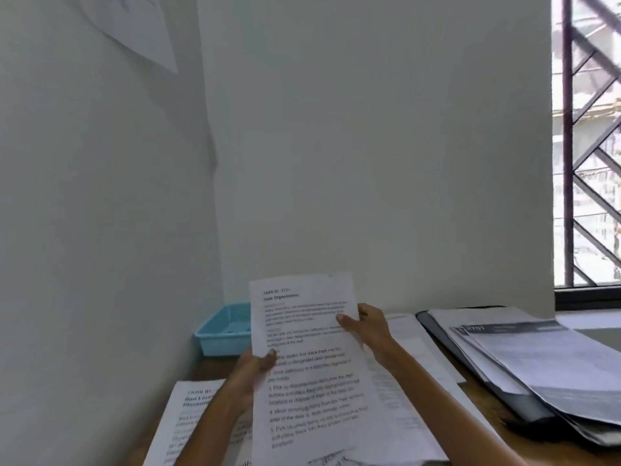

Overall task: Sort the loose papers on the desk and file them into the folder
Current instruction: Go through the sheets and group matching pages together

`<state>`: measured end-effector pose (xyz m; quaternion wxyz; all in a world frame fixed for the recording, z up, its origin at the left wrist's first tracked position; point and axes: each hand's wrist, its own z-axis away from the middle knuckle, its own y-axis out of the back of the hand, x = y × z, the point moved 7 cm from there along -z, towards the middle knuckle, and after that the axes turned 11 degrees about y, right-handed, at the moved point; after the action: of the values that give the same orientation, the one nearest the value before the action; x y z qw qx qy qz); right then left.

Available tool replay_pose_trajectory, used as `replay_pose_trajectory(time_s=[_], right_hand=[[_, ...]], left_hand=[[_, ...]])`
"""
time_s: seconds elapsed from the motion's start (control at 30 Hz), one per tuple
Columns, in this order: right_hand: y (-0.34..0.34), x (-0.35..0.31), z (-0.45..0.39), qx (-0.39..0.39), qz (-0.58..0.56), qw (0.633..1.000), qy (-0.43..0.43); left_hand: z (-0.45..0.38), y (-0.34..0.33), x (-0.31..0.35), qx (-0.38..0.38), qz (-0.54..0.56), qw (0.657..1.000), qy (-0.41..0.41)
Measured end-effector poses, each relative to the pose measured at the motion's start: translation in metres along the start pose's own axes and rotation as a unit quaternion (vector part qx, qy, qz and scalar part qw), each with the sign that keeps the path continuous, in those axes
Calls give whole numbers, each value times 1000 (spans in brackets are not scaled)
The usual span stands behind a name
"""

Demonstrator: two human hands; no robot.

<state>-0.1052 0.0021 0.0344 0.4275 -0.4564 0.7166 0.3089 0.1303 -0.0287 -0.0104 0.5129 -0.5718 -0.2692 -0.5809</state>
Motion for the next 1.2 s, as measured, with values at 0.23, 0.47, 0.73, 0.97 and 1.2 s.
replay_pose_trajectory(time_s=[0.23,0.47,0.73,0.97,1.2], right_hand=[[18,18,-21,85,-87,992,28],[21,44,-26,69,-130,989,12],[54,51,-35,103,30,992,65],[117,76,-34,201,-215,956,-11],[105,71,-33,134,-318,939,-18]], left_hand=[[-26,-10,-10,11,4,1000,-19],[-43,-5,-19,18,11,999,-26],[-48,-5,-21,16,22,999,-32],[-46,14,-15,54,62,995,-48],[-44,8,-13,33,76,995,-54]])
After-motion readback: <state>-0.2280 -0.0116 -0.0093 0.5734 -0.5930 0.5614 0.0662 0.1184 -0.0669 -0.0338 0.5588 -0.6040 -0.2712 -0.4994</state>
